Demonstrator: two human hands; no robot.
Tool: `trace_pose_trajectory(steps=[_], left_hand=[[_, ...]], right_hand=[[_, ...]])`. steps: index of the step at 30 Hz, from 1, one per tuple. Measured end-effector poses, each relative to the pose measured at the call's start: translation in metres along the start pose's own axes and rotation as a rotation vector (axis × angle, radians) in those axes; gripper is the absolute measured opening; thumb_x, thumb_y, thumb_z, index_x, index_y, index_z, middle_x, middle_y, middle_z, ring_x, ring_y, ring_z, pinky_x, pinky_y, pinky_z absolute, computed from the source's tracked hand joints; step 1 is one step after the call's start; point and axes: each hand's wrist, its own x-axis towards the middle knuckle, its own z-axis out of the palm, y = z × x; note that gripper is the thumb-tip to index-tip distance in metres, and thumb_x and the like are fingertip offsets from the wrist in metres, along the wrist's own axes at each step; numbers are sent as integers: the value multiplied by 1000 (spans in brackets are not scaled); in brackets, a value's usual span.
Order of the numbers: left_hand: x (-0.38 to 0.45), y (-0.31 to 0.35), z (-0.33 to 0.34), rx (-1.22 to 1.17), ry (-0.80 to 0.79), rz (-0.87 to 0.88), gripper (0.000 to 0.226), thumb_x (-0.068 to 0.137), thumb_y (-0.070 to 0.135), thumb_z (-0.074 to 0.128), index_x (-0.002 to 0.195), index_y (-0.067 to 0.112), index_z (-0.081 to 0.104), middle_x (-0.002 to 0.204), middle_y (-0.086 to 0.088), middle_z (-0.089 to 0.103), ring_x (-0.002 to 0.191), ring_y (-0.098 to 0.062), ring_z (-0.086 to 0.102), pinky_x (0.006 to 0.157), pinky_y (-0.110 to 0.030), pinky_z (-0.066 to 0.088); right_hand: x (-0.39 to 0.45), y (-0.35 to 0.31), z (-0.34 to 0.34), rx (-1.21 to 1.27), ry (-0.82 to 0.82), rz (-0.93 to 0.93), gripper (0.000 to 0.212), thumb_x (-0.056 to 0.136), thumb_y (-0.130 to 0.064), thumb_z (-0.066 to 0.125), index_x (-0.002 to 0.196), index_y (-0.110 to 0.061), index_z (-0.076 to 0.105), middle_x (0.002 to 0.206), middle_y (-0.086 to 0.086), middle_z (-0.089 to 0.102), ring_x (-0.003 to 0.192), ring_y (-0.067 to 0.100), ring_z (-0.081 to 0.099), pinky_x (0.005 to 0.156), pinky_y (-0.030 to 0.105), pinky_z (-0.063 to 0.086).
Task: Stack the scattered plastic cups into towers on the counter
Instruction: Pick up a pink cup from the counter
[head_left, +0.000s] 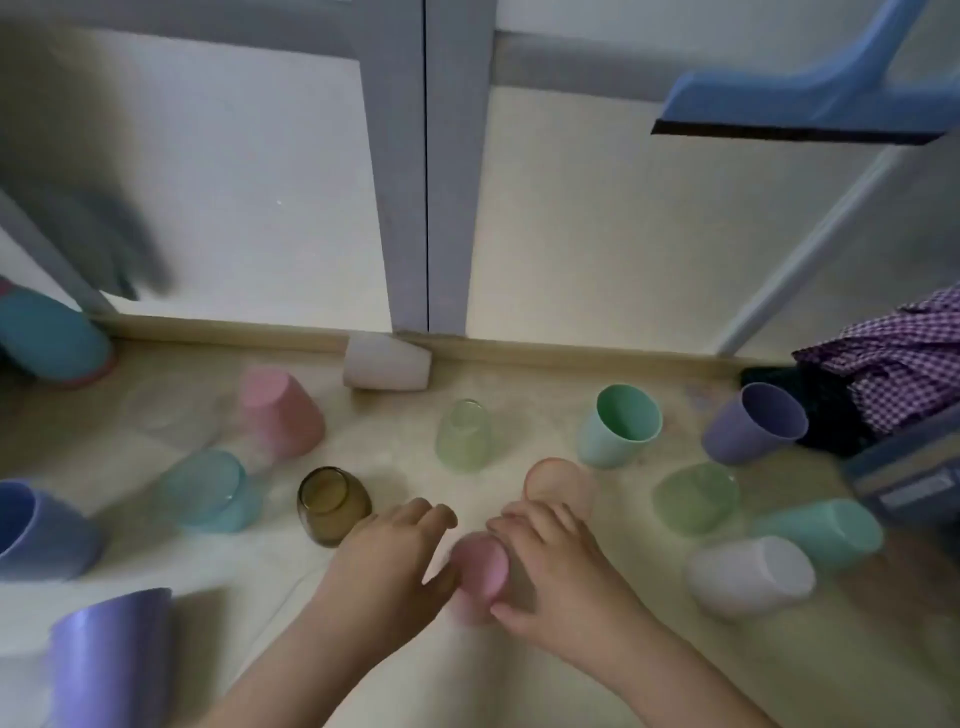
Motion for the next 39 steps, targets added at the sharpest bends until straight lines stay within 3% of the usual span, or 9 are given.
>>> trace_pose_trajectory(steps=[5, 12, 18, 30, 36, 39], left_hand=[[-3, -11, -2, 53, 8, -29, 32, 71, 49, 46, 87, 25, 60, 76, 8, 68, 62, -14, 66, 48, -26, 50], [-3, -16, -7, 58, -6, -65, 27, 69, 43, 57, 87, 23, 61, 77, 7, 69, 63, -16, 66, 48, -28, 50], [5, -23, -17, 42, 42, -93, 27, 69, 39, 58, 89, 21, 62, 78, 5, 69, 65, -19, 66, 50, -30, 52], [13, -11, -12, 46, 22, -47, 33, 71, 48, 42, 88, 25, 59, 70, 9, 66, 58, -13, 65, 46, -27, 52], [2, -7, -11, 39, -41, -55, 27, 66, 38, 69, 89, 25, 60, 72, 9, 67, 62, -13, 66, 48, -25, 50], [-5, -10, -13, 38, -44, -87, 27, 66, 37, 69, 89, 26, 60, 74, 9, 67, 62, -15, 66, 47, -27, 49]], right_hand=[[12, -8, 8, 32, -134, -34, 71, 77, -41, 62, 137, -22, 29, 137, -2, 40, 127, 20, 33, 106, 28, 24], [19, -5, 1, 79, -175, -32, 68, 70, -45, 68, 128, -27, 37, 127, -6, 46, 116, 16, 43, 96, 30, 36], [36, 0, -44, 173, 39, 14, 66, 59, -50, 71, 117, -29, 47, 114, -8, 54, 104, 14, 49, 93, 31, 41], [25, 5, -38, 216, 20, 56, 68, 59, -49, 73, 117, -30, 45, 115, -11, 51, 109, 11, 44, 95, 28, 39], [19, -6, -3, 174, -84, 54, 65, 67, -46, 70, 122, -26, 43, 121, -5, 52, 111, 15, 47, 90, 29, 42], [21, -7, 7, 134, -107, 54, 65, 69, -42, 68, 125, -24, 41, 123, -2, 51, 112, 19, 46, 88, 31, 42]])
